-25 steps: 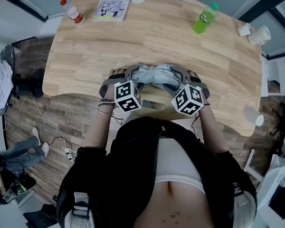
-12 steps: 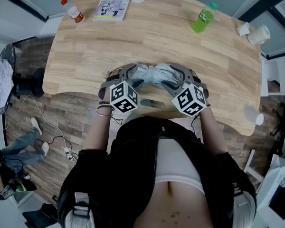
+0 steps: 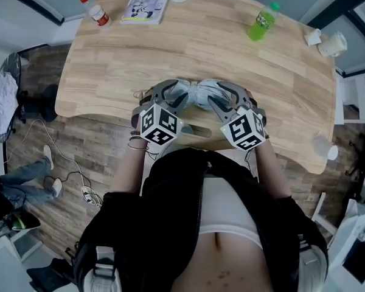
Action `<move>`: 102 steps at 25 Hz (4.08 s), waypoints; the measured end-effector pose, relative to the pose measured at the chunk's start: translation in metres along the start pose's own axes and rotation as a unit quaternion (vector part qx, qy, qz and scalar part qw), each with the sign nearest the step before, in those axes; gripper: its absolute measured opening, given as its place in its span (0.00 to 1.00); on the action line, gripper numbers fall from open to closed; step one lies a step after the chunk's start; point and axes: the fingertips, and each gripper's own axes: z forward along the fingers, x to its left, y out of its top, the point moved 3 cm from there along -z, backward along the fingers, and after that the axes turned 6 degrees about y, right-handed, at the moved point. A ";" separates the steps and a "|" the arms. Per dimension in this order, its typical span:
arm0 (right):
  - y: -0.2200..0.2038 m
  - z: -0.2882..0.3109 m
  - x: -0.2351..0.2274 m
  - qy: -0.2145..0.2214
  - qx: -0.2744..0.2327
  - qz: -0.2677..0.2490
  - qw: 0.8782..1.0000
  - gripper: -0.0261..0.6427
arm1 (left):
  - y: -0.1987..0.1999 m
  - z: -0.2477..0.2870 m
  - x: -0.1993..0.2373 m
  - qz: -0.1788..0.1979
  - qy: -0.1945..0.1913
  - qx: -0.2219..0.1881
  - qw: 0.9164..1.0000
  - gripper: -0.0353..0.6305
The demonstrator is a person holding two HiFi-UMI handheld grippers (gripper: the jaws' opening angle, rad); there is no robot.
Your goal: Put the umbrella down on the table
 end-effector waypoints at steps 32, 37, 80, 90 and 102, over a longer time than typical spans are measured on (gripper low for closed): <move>0.049 -0.080 -0.033 -0.138 -0.194 0.188 0.953 0.09 | 0.089 -0.057 0.005 -0.184 0.065 -0.211 0.958 0.06; 0.056 -0.093 -0.032 -0.152 -0.213 0.199 0.944 0.09 | 0.100 -0.065 0.006 -0.183 0.060 -0.231 0.954 0.06; 0.193 -0.168 0.268 -0.216 -0.238 0.152 0.935 0.09 | -0.006 -0.347 -0.096 -0.114 0.008 -0.292 0.949 0.06; 0.195 -0.189 0.305 -0.209 -0.248 0.157 0.933 0.09 | -0.003 -0.371 -0.122 -0.115 0.008 -0.306 0.945 0.06; 0.195 -0.194 0.331 -0.214 -0.243 0.164 0.932 0.09 | -0.008 -0.389 -0.142 -0.122 -0.006 -0.305 0.944 0.06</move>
